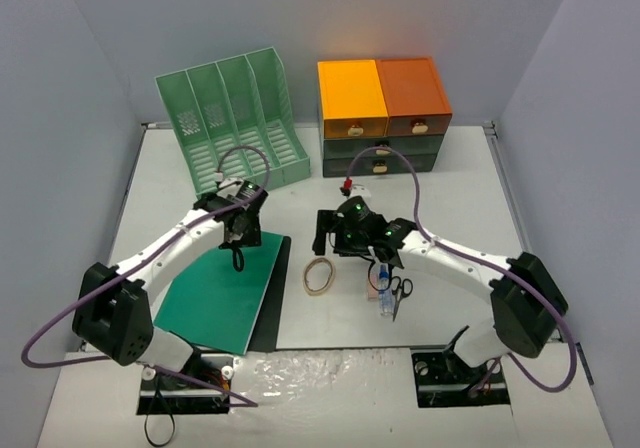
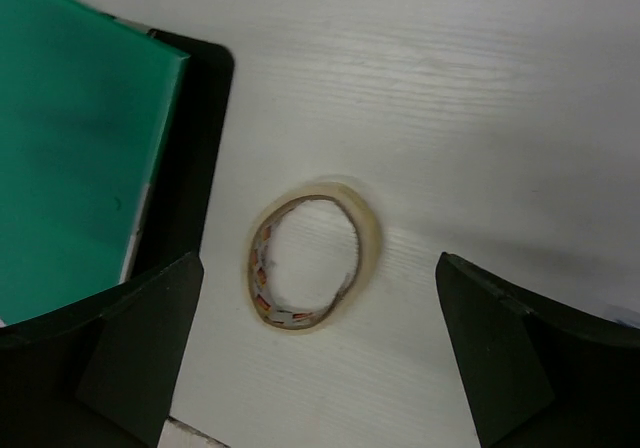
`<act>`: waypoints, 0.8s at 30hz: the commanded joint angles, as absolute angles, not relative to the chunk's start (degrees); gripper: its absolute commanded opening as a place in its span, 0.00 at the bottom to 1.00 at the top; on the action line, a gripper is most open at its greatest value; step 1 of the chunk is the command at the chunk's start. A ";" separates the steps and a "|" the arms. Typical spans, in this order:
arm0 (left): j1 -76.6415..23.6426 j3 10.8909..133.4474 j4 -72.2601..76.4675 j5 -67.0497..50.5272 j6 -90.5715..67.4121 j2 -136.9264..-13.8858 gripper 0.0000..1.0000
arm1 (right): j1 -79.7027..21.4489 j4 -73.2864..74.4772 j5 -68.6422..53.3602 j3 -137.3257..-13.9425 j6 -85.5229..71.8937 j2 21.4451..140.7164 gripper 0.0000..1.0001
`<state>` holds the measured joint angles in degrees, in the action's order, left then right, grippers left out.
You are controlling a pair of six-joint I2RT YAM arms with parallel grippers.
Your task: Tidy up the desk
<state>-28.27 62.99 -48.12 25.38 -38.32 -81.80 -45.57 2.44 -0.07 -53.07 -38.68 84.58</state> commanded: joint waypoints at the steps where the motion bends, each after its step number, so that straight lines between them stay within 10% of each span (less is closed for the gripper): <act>1: -19.71 59.34 -51.11 24.09 -40.92 -72.87 0.97 | -48.84 -7.19 -3.46 -58.11 -40.57 88.27 1.00; 24: 1.15 47.96 -44.19 7.23 -42.01 -69.22 0.97 | -56.85 -23.77 -15.89 -64.06 -42.85 104.95 1.00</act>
<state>-2.85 47.58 -47.68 9.49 -43.19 -67.80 -56.05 -18.43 -13.85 -60.83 -42.50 104.58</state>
